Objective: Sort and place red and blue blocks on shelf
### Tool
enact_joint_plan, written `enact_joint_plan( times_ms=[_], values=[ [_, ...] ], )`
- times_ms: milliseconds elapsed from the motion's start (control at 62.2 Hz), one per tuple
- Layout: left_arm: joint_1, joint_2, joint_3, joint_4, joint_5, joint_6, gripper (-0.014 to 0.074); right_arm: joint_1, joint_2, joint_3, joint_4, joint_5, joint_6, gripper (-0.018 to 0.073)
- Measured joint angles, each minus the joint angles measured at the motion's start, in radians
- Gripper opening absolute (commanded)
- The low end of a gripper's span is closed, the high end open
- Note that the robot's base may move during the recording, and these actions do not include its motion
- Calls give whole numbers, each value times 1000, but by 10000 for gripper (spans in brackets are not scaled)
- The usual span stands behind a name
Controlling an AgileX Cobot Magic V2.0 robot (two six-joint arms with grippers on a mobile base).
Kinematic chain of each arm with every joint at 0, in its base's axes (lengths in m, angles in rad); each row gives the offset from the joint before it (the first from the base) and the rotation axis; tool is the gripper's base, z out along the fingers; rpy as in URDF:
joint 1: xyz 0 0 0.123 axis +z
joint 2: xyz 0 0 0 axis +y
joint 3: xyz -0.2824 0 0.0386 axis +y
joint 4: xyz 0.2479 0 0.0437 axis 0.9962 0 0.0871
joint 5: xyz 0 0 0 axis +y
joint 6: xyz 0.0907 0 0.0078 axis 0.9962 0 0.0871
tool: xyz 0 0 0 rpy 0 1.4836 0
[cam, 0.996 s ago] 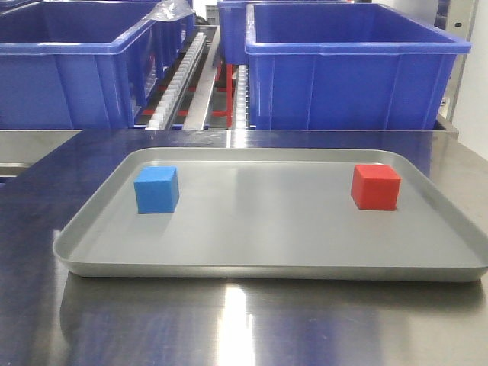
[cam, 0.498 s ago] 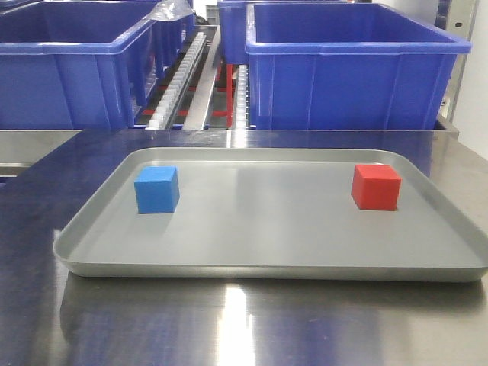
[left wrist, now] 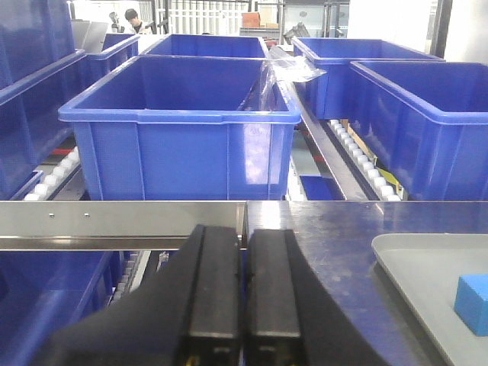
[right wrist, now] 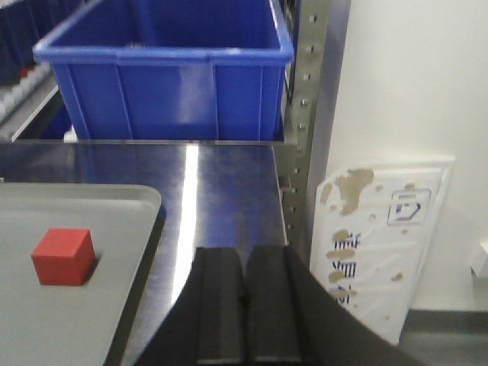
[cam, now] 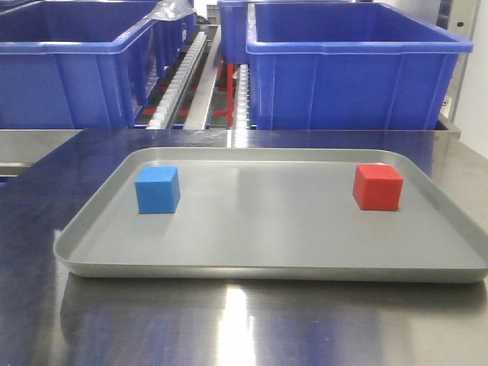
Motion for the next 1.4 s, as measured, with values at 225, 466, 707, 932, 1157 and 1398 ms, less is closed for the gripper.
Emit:
enact_joint_plan(
  times_ms=[225,466,707,932,1157,1398],
  values=[
    [0,0,0,0,0,0,125,0,240,-117,-2,30,-15,49],
    [0,0,0,0,0,0,125,59,548,-301,-159,92,-15,49],
    [0,0,0,0,0,0,125,219,865,-502,-250,242,77,131],
    [0,0,0,0,0,0,125,359,1139,-717,-263,399,315,421],
    [0,0,0,0,0,0,125,426,1349,-952,-269,570,469,427],
    [0,0,0,0,0,0,125,465,1532,-1183,-269,784,577,437]
  ],
)
